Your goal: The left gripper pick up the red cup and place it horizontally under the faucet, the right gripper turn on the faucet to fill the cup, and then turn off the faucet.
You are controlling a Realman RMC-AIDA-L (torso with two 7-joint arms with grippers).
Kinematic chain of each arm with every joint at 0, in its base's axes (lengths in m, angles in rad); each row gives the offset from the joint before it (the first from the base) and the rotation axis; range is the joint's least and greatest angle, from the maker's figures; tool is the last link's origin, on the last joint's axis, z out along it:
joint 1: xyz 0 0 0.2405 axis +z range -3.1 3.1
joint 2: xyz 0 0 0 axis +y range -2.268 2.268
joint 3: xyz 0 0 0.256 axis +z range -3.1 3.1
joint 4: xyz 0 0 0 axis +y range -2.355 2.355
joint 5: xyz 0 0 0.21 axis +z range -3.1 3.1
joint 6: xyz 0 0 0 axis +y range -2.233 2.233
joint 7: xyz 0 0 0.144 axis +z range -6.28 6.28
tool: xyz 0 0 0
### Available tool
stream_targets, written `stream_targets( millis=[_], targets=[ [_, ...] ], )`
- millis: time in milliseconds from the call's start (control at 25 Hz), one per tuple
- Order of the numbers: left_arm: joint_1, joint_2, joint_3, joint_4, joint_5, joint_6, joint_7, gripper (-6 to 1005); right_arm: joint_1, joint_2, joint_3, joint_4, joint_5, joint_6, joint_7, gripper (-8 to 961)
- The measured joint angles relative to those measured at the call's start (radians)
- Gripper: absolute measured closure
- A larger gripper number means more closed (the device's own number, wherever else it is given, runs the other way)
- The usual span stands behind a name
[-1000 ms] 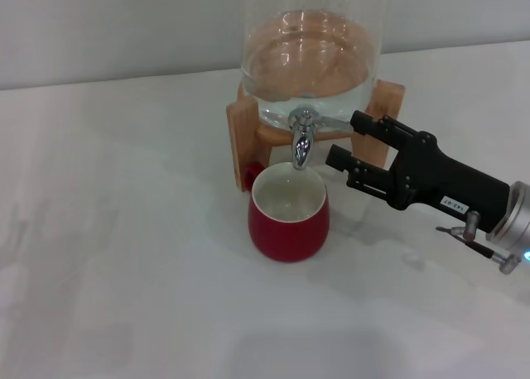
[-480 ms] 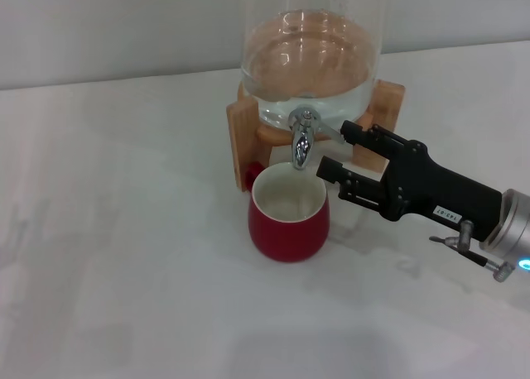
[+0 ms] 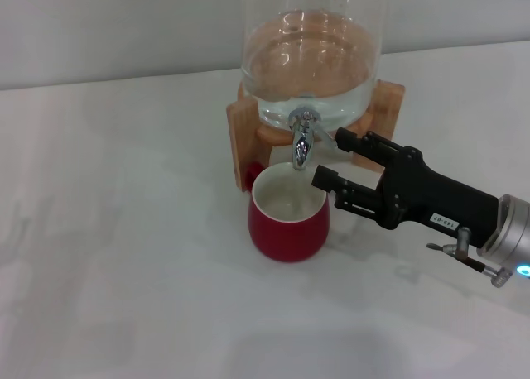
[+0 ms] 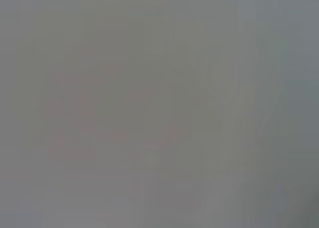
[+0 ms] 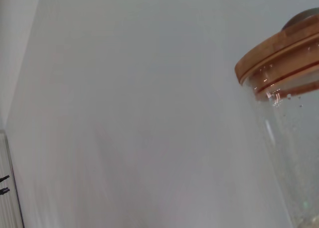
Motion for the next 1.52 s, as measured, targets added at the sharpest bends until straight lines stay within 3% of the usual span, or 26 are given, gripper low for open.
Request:
stream_targets(
  millis=[1520],
  targets=[
    [0.002, -0.001, 0.000, 0.000, -0.004, 0.000, -0.001, 109, -0.041, -0.007, 0.035, -0.075, -0.014, -0.055, 0.002, 187]
  ],
)
